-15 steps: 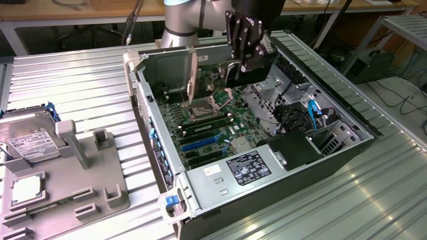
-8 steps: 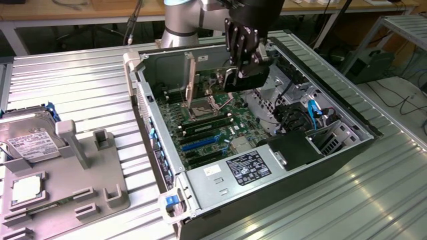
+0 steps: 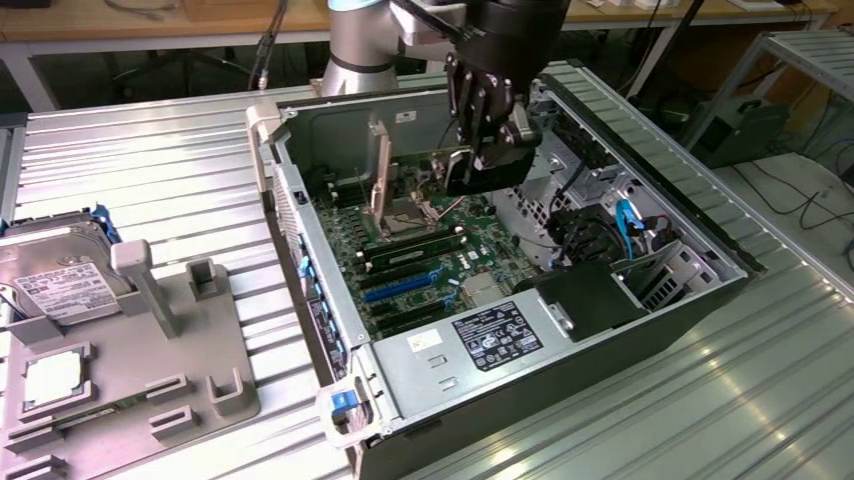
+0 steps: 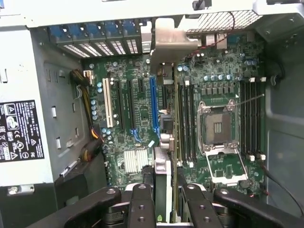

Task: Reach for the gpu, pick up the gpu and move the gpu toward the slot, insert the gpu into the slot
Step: 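Insert the gpu into the slot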

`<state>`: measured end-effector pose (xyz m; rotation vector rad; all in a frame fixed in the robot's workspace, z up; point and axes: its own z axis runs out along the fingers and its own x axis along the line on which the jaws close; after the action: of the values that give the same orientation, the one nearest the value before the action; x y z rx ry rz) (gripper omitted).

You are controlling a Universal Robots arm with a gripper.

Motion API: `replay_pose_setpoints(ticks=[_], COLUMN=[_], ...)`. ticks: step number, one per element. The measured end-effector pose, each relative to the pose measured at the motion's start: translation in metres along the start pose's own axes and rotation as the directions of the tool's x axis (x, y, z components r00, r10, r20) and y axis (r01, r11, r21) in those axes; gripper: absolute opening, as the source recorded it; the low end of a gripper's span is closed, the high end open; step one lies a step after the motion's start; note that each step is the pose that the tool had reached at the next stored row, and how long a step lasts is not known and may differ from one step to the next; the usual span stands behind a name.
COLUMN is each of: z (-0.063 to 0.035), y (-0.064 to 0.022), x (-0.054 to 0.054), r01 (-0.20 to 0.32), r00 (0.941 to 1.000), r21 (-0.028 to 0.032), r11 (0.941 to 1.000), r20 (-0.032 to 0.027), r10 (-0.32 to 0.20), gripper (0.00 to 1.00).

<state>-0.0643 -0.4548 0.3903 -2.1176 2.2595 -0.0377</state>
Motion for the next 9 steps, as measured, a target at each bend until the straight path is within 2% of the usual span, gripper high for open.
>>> replay_pose_setpoints(ticks=[4,9], z=[0.0028,0.006], y=[0.0003,0.0054], x=[0.0001,0.0005], r01=[0.052,0.073], r00=[0.9986,0.9973], r21=[-0.0007,-0.0028], r11=[0.9986,0.9973], r20=[0.0027,0.0031], r10=[-0.052,-0.073], gripper=[0.27,0.27])
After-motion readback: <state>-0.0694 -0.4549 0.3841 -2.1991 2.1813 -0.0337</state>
